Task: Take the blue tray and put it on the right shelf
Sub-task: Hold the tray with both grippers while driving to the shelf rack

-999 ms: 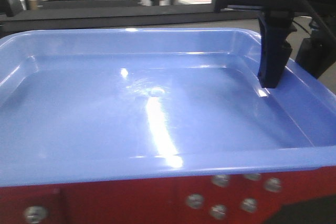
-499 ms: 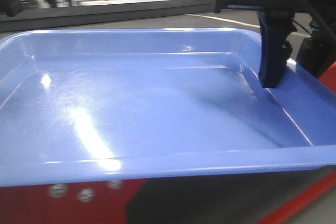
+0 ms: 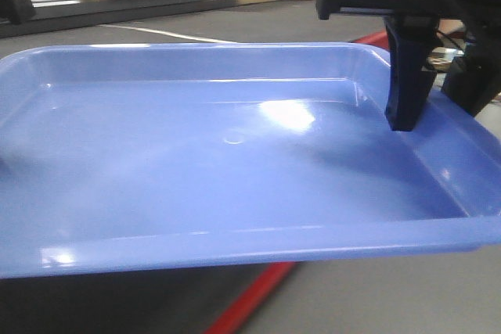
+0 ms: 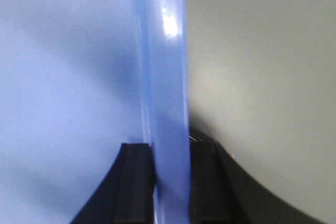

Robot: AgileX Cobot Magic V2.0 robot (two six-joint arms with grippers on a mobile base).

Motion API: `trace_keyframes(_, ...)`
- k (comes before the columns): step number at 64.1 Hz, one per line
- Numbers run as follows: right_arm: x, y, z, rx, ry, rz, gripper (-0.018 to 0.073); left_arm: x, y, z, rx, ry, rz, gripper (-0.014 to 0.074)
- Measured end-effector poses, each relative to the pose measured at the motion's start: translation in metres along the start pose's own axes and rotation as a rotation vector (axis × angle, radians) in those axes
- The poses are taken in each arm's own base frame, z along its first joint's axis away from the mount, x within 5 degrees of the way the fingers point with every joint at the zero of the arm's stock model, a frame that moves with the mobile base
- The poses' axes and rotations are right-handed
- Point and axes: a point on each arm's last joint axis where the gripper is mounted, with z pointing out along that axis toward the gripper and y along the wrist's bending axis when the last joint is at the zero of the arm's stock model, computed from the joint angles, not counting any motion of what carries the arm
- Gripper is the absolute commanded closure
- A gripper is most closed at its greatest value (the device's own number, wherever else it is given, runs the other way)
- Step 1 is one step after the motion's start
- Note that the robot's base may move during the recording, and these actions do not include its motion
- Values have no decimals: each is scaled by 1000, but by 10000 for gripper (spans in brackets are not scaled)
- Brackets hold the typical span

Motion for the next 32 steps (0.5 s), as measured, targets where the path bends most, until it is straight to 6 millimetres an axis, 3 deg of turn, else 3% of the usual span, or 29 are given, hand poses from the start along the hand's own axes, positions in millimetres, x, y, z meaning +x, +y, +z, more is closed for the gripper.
trace_keyframes(32,0,0,0,0,0,0,330,0,0,0,0,0,0,554)
